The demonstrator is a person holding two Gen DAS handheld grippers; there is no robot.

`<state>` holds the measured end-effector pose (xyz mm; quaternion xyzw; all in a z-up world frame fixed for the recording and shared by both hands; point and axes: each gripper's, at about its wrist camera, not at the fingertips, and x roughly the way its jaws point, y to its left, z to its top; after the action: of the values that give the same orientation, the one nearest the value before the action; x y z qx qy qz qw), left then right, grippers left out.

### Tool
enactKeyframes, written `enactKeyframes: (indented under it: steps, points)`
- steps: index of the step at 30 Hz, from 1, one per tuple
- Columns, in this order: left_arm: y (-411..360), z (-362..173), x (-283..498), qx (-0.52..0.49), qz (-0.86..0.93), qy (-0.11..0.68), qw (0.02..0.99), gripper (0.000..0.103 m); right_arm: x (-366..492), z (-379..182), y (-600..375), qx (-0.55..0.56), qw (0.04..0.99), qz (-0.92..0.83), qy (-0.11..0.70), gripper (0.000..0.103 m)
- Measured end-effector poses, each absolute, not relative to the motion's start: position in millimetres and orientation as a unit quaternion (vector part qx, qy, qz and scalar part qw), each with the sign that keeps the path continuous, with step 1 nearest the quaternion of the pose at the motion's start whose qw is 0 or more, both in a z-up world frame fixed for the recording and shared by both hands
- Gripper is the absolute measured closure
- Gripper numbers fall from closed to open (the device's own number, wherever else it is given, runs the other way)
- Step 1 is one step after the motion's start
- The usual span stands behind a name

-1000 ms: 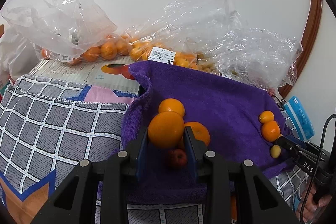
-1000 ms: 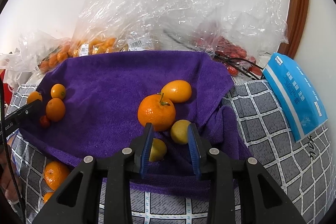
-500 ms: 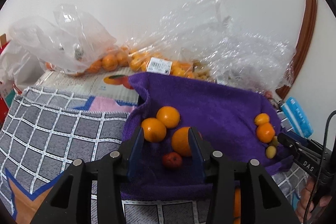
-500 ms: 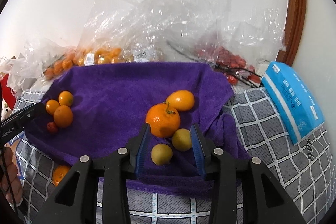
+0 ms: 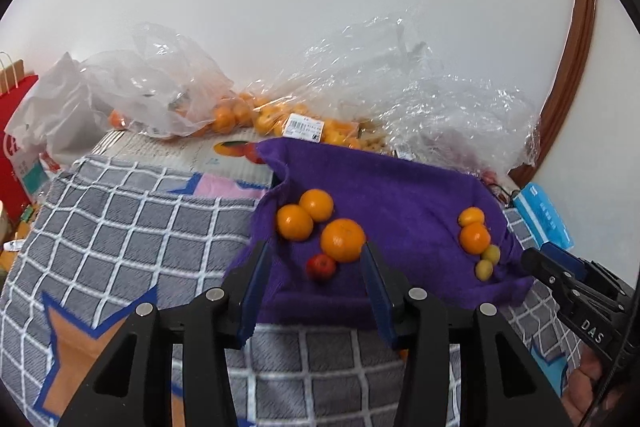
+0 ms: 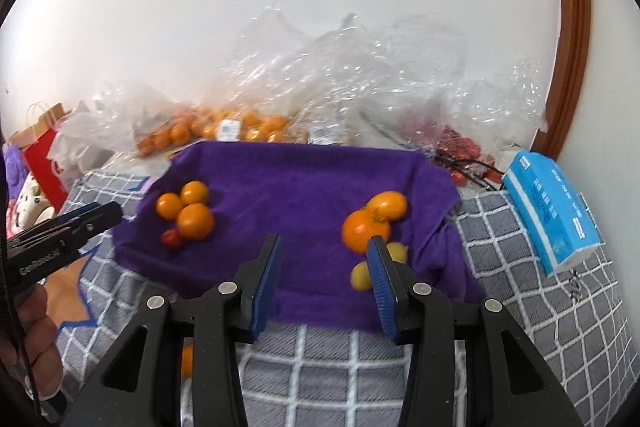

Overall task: Organize fruits
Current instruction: 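Lift both open grippers away from the towel, then grasp an orange on the cover with the right gripper while the left gripper approaches the other orange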

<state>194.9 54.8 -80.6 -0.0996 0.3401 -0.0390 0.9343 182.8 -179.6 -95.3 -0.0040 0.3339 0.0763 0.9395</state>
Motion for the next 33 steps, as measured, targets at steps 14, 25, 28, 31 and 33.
enactKeyframes:
  steps: [14, 25, 28, 31, 33]
  points:
    - [90.5, -91.5, 147.6, -0.104, -0.01, 0.385, 0.917, 0.059, 139.8, -118.0, -157.9, 0.029, 0.921, 0.097, 0.376, 0.059]
    - [100.0, -102.6, 126.3, -0.092, -0.01, 0.399, 0.912, 0.058, 122.1, -128.8, -140.7, 0.015, 0.917, 0.105, 0.384, 0.059]
    - [103.0, -106.5, 124.5, -0.092, -0.011, 0.405, 0.91, 0.057, 119.9, -133.7, -135.3, 0.015, 0.915, 0.109, 0.389, 0.059]
    - [105.1, -109.9, 122.8, -0.091, -0.013, 0.409, 0.908, 0.056, 120.2, -139.3, -128.5, 0.012, 0.911, 0.114, 0.396, 0.059]
    - [106.0, -112.7, 121.5, -0.087, -0.015, 0.411, 0.907, 0.055, 121.6, -143.0, -124.2, 0.011, 0.909, 0.116, 0.4, 0.059]
